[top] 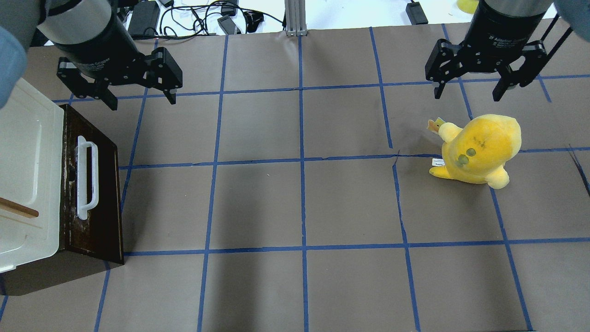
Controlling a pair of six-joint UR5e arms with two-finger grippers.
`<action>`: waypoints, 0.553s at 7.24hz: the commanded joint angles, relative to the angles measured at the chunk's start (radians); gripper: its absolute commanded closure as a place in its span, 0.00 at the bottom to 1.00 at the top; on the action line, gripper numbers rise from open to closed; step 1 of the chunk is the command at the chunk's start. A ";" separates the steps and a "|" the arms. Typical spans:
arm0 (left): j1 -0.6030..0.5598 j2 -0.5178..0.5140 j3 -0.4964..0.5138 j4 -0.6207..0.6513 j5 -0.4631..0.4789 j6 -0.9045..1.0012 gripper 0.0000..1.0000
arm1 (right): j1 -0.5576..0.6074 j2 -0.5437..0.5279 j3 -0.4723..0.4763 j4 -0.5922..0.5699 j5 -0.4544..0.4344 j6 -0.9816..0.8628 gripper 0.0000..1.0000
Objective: Pull drawer sideways
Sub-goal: 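Move the left gripper down to the white drawer handle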
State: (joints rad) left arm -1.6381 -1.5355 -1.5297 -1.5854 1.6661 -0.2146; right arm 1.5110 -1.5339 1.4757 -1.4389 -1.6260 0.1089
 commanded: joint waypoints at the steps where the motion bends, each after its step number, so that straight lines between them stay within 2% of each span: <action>1: -0.148 -0.091 -0.047 0.097 0.131 -0.241 0.00 | -0.002 0.000 0.000 0.000 0.000 0.000 0.00; 2: -0.210 -0.162 -0.081 0.152 0.162 -0.367 0.00 | 0.000 0.000 0.000 0.000 0.000 0.000 0.00; 3: -0.236 -0.210 -0.095 0.182 0.234 -0.380 0.00 | 0.000 0.000 0.000 0.000 0.000 0.000 0.00; 4: -0.259 -0.240 -0.134 0.177 0.345 -0.384 0.00 | 0.000 0.000 0.000 0.000 0.000 0.000 0.00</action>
State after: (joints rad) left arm -1.8596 -1.7260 -1.6243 -1.4243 1.8968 -0.5696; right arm 1.5107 -1.5339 1.4757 -1.4389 -1.6260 0.1089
